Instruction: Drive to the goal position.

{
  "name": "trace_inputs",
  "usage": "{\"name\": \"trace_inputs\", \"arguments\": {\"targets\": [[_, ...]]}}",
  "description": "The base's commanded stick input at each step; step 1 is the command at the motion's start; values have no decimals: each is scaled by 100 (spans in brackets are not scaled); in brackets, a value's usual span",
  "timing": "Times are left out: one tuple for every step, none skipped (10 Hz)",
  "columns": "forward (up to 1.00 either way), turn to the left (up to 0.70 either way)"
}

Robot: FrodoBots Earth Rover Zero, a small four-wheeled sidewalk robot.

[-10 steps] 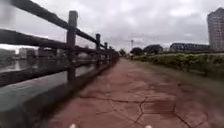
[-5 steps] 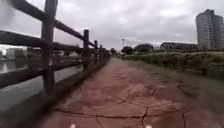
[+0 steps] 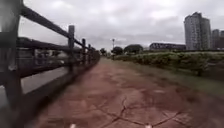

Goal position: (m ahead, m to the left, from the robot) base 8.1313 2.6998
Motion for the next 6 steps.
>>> {"name": "trace_inputs", "arguments": {"targets": [[85,1],[85,1],[85,1],[85,1],[85,1],[85,1]]}}
